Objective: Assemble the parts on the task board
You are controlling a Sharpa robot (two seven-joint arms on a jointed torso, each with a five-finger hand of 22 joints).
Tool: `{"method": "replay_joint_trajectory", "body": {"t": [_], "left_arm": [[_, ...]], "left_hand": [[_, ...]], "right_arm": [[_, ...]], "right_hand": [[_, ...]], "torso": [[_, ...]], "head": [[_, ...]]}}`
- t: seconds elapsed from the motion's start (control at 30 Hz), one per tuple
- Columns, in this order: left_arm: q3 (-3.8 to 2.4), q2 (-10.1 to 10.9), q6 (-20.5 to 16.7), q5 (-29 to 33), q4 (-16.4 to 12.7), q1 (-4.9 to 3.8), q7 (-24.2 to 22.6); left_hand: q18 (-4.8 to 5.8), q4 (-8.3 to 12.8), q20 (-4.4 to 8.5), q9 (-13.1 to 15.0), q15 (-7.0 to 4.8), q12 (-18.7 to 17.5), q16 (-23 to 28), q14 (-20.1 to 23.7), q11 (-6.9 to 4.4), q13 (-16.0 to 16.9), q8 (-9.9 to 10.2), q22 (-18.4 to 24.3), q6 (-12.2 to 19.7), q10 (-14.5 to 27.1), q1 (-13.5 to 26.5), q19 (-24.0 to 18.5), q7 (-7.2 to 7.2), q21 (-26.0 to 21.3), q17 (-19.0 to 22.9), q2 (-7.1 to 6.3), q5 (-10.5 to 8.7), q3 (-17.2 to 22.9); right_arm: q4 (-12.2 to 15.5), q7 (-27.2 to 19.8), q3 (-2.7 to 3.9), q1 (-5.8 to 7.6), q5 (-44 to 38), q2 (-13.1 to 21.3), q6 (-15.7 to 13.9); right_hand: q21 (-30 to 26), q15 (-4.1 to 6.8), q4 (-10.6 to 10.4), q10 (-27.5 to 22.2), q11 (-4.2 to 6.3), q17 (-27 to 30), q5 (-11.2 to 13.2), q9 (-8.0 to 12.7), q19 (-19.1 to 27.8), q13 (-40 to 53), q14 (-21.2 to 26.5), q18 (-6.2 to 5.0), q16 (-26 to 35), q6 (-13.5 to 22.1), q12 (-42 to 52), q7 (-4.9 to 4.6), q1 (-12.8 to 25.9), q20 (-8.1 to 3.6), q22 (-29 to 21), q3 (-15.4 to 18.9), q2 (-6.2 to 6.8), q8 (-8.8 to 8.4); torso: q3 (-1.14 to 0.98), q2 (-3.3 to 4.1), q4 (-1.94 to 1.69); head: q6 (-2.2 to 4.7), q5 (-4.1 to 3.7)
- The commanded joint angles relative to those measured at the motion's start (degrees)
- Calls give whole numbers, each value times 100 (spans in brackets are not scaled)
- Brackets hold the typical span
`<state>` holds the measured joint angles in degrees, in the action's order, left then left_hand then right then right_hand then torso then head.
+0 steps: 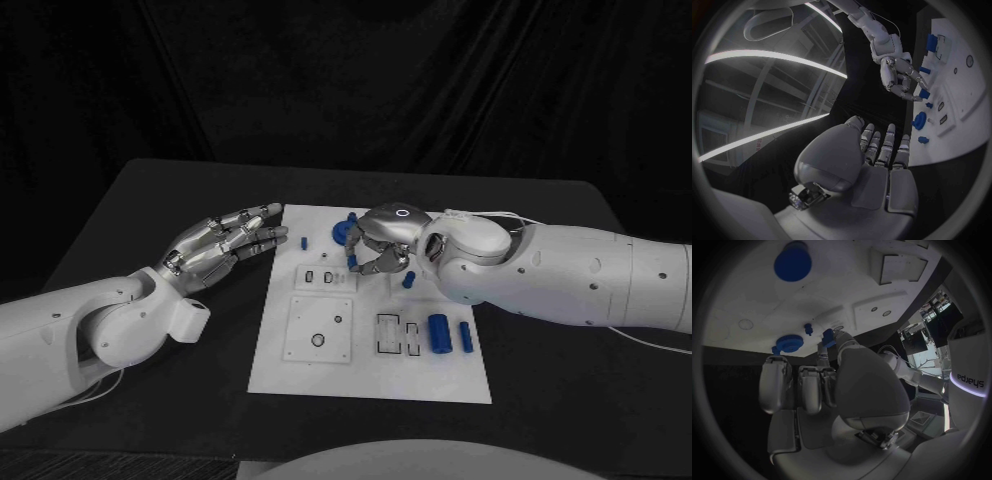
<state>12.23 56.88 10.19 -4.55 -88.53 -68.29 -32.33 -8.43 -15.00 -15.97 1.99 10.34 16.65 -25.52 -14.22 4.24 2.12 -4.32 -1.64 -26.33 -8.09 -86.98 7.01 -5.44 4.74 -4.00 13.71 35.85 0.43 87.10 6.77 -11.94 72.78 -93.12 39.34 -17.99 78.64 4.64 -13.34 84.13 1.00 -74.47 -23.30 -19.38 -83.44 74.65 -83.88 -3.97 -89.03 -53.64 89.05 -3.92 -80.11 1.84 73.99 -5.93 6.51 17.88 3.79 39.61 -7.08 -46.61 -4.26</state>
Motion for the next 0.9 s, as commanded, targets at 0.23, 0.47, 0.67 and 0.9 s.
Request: {"method": "replay_joint_trajectory", "body": {"t": [0.23,0.47,0.67,0.9], "left_arm": [[-5,-10,66,5,-11,6,-36],[-5,-18,72,5,-10,6,-32],[-5,-23,77,5,-5,6,-30],[-5,-28,82,5,-2,6,-26]], "left_hand": [[-132,21,-1,104,9,114,-82,75,61,58,-56,-10,-46,-6,-61,4,-32,-81,45,-33,105,179],[-132,21,-1,104,9,114,-82,75,61,58,-56,-10,-46,-6,-61,4,-32,-81,45,-33,105,179],[-132,21,-1,104,9,114,-82,75,61,58,-56,-10,-46,-6,-61,4,-32,-81,45,-33,105,179],[-132,19,0,104,8,117,-82,77,62,58,-57,-10,-44,-7,-55,3,-33,-82,45,-40,104,191]], "right_arm": [[-73,250,2,-34,-153,-112,346],[-113,261,2,-49,-156,-164,402],[-141,257,3,-69,-157,-200,426],[-196,244,3,-86,-157,-249,446]], "right_hand": [[-167,-50,51,587,-34,-1553,-152,-188,-58,1535,-612,90,-97,-27,95,-30,-123,23,1187,-104,-66,179],[-195,-58,60,587,-42,-1553,-142,-190,-46,1535,-612,84,-97,-3,95,-39,-116,31,1178,-108,-70,171],[-206,-64,71,587,-47,-1553,-136,-190,-41,1535,-612,82,-97,22,95,-46,-113,38,1175,-113,-73,161],[-229,-78,93,587,-63,-1553,-116,-179,-34,1535,-612,77,-97,117,95,-72,-85,55,1168,-119,-73,113]], "torso": [[3,-2,-1],[3,1,1],[2,-1,-1],[2,-2,-2]], "head": [[-48,17],[-57,21],[-71,17],[-80,22]]}}
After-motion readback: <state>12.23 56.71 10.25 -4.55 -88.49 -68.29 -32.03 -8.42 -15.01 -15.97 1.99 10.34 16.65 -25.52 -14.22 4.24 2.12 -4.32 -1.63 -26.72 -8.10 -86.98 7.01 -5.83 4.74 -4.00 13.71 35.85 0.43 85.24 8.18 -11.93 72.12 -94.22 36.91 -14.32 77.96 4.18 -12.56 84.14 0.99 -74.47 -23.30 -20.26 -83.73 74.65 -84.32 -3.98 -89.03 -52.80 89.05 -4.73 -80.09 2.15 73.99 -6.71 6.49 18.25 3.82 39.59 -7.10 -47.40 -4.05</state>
